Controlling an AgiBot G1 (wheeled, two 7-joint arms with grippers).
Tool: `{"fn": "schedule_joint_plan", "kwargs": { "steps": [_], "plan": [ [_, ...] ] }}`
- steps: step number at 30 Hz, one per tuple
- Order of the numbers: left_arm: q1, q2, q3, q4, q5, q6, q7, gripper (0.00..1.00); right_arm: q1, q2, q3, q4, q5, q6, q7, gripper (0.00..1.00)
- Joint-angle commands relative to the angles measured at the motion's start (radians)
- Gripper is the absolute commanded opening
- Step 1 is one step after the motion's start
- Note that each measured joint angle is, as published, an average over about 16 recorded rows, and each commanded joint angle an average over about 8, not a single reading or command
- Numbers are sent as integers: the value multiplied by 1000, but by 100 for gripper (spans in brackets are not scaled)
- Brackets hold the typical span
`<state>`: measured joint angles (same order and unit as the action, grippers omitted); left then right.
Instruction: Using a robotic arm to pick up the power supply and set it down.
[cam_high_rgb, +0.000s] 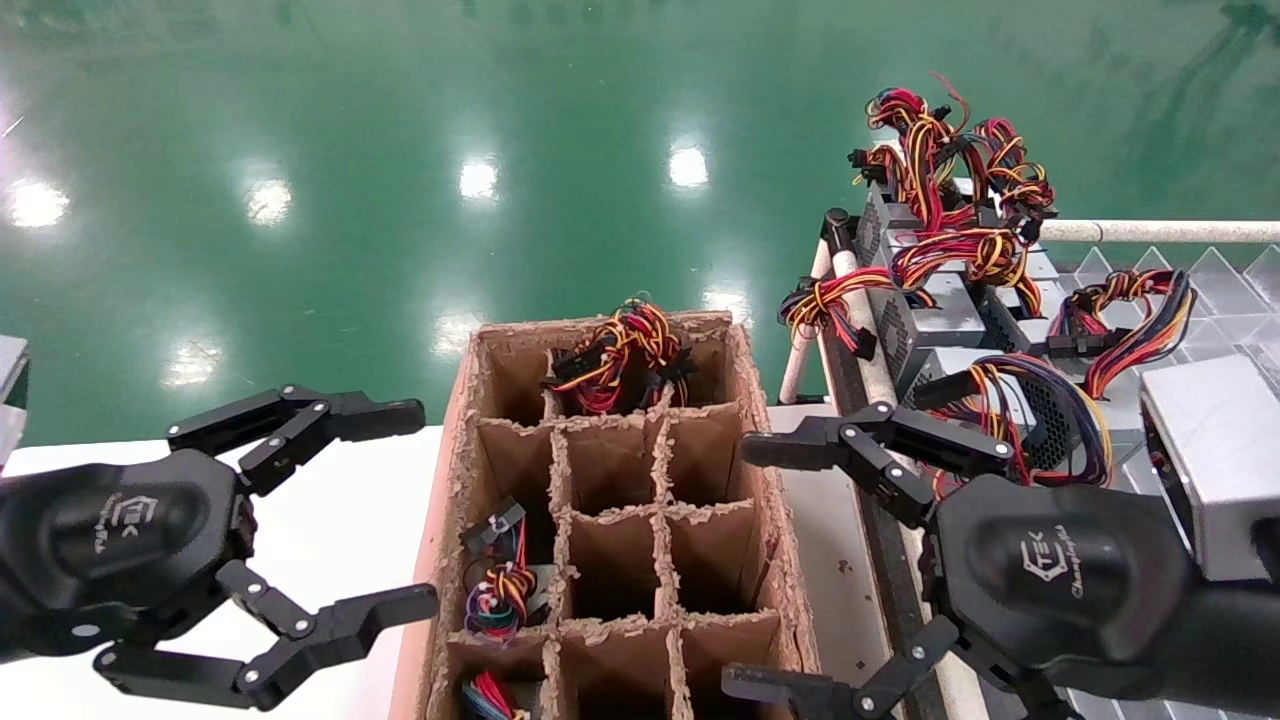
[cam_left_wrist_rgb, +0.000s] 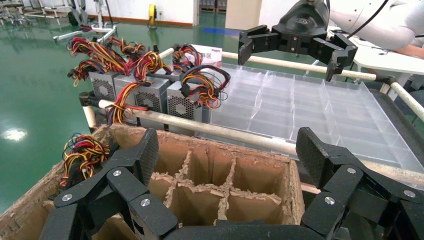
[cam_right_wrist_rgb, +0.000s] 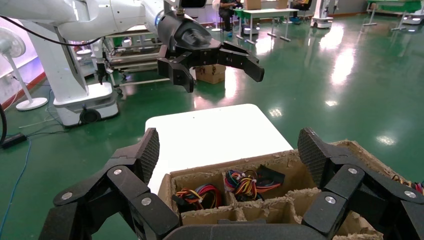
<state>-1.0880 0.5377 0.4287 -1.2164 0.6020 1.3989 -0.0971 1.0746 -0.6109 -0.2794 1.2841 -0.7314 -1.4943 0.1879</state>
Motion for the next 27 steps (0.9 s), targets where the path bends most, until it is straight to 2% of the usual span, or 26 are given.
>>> {"fn": "schedule_joint_plan", "kwargs": {
  "steps": [1, 27],
  "plan": [
    [0, 0, 0, 0, 0, 0, 0, 100, 0, 0, 0, 0, 0, 0, 0, 100],
    [0, 0, 0, 0, 0, 0, 0, 100, 0, 0, 0, 0, 0, 0, 0, 100]
  ]
}}
